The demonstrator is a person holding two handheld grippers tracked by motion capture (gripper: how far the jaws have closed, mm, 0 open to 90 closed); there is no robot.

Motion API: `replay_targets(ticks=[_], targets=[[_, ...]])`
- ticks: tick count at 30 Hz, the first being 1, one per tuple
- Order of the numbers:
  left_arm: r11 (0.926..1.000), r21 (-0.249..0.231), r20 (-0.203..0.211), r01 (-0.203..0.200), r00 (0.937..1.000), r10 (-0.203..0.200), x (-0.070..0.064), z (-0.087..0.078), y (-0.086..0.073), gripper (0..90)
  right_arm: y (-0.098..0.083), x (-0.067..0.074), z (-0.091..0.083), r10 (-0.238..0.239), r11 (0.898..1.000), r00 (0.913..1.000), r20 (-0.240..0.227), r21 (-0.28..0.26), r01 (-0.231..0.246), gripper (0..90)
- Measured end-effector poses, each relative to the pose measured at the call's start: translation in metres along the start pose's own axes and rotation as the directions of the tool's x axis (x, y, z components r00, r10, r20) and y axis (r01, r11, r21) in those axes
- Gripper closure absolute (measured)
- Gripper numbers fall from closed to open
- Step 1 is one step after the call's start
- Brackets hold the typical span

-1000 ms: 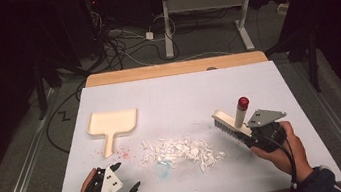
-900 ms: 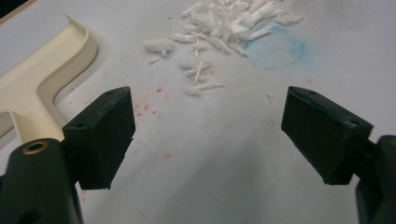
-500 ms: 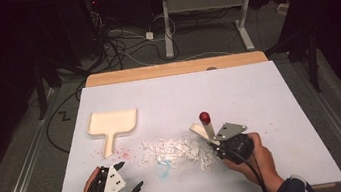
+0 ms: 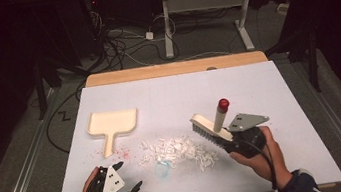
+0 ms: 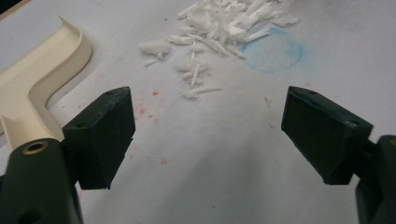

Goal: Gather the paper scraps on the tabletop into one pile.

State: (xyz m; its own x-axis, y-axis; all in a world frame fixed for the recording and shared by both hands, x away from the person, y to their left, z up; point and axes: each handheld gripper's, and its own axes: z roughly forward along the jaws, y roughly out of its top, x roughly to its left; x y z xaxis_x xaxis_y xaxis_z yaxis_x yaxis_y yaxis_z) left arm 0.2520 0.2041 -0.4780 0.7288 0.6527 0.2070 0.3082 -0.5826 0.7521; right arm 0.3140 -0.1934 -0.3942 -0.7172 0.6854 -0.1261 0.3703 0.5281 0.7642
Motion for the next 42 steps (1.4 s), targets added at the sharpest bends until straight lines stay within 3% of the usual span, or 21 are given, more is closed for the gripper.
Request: replay_targets(ticks=[5,7,9,10,11,12,14,15,16,18,19,20,21,24,26,29,30,32,35,37,42], targets=[[0.9999,-0.01,-0.005,0.004,1.0,-0.004,0.0,-0.003,0.0,16.4,-0.015,-0.008,-0.025,0.014,1.0,0.9999,-0.008,-0.01,-0.014,68.1],[0.9997,-0.017,-0.019,0.015,0.9997,-0.015,0.002,-0.004,0.0,16.4,-0.015,-0.007,-0.026,0.024,1.0,0.9996,-0.015,-0.017,-0.025,68.1],[0.9992,-0.027,-0.036,0.029,0.9989,-0.03,0.002,-0.005,0.0,16.4,-0.009,0.005,-0.019,0.037,0.998,0.9964,-0.077,-0.05,-0.041,68.2],[0.9992,-0.027,-0.036,0.029,0.9989,-0.03,0.002,-0.005,0.0,16.4,-0.009,0.005,-0.019,0.037,0.998,0.9964,-0.077,-0.05,-0.041,68.2],[0.9993,-0.025,-0.044,0.029,0.9986,-0.03,0.002,-0.005,0.0,16.4,-0.005,0.011,-0.014,0.038,0.997,0.9942,-0.101,-0.06,-0.044,68.2],[0.9993,-0.021,-0.053,0.031,0.9981,-0.032,0.002,-0.006,-0.001,16.3,0.005,0.028,-0.003,0.019,0.997,0.9884,-0.151,-0.072,-0.03,68.2],[0.9994,-0.017,-0.062,0.029,0.9976,-0.03,0.003,-0.006,-0.002,16.2,0.011,0.038,0.003,0.005,0.997,0.9842,-0.177,-0.076,-0.019,68.2],[0.9993,-0.016,-0.077,0.033,0.9964,-0.035,0.004,-0.008,-0.002,15.7,0.022,0.057,0.019,0.025,0.996,0.973,-0.23,-0.08,-0.044,68.2],[0.9986,-0.025,-0.084,0.047,0.9953,-0.049,0.006,-0.01,-0.003,15.7,0.022,0.057,0.019,0.025,0.996,0.973,-0.23,-0.08,-0.044,68.2],[0.9969,-0.05,-0.103,0.061,0.9925,-0.066,0.011,-0.015,-0.005,15.7,0.035,0.078,0.035,0.017,0.996,0.9619,-0.273,-0.082,-0.041,68.2],[0.9954,-0.053,-0.108,0.08,0.9905,-0.086,0.012,-0.018,-0.006,15.7,0.045,0.099,0.051,-0.004,0.996,0.9527,-0.304,-0.087,-0.024,68.2],[0.9939,-0.064,-0.111,0.09,0.9891,-0.097,0.014,-0.02,-0.008,15.7,0.045,0.099,0.051,-0.004,0.996,0.9527,-0.304,-0.087,-0.024,68.2],[0.9919,-0.073,-0.114,0.104,0.9872,-0.111,0.016,-0.022,-0.009,15.7,0.053,0.116,0.067,-0.016,0.997,0.9439,-0.33,-0.077,-0.009,68.2],[0.9881,-0.091,-0.13,0.124,0.9822,-0.136,0.019,-0.028,-0.015,15.7,0.06,0.128,0.08,-0.025,0.999,0.9391,-0.343,-0.053,0.007,68.2],[0.9834,-0.1,-0.13,0.152,0.9779,-0.164,0.022,-0.031,-0.019,15.7,0.063,0.137,0.098,-0.024,1.0,0.9415,-0.336,-0.011,0.022,68.2],[0.9849,-0.091,-0.128,0.147,0.9791,-0.158,0.021,-0.03,-0.019,15.8,0.061,0.136,0.108,-0.011,1.0,0.9462,-0.323,0.023,0.02,68.2],[0.9858,-0.089,-0.123,0.142,0.9807,-0.152,0.019,-0.029,-0.018,15.7,0.059,0.132,0.112,-0.008,0.999,0.9557,-0.294,0.036,0.019,68.2],[0.987,-0.086,-0.119,0.136,0.9822,-0.146,0.018,-0.028,-0.017,15.7,0.059,0.128,0.112,-0.001,0.999,0.9582,-0.286,0.042,0.014,68.2],[0.9901,-0.068,-0.105,0.123,0.986,-0.13,0.014,-0.024,-0.015,15.8,0.054,0.11,0.108,0.016,0.997,0.9687,-0.248,0.076,0.003,68.1],[0.9936,-0.052,-0.091,0.101,0.9903,-0.105,0.01,-0.019,-0.012,15.8,0.05,0.099,0.104,0.032,0.996,0.9674,-0.251,0.09,-0.01,68.1],[0.9987,-0.035,-0.068,0.038,0.9969,-0.04,-0.001,-0.011,-0.004,15.7,0.044,0.085,0.084,0.001,0.997,0.9783,-0.207,0.076,0.015,68.2]])
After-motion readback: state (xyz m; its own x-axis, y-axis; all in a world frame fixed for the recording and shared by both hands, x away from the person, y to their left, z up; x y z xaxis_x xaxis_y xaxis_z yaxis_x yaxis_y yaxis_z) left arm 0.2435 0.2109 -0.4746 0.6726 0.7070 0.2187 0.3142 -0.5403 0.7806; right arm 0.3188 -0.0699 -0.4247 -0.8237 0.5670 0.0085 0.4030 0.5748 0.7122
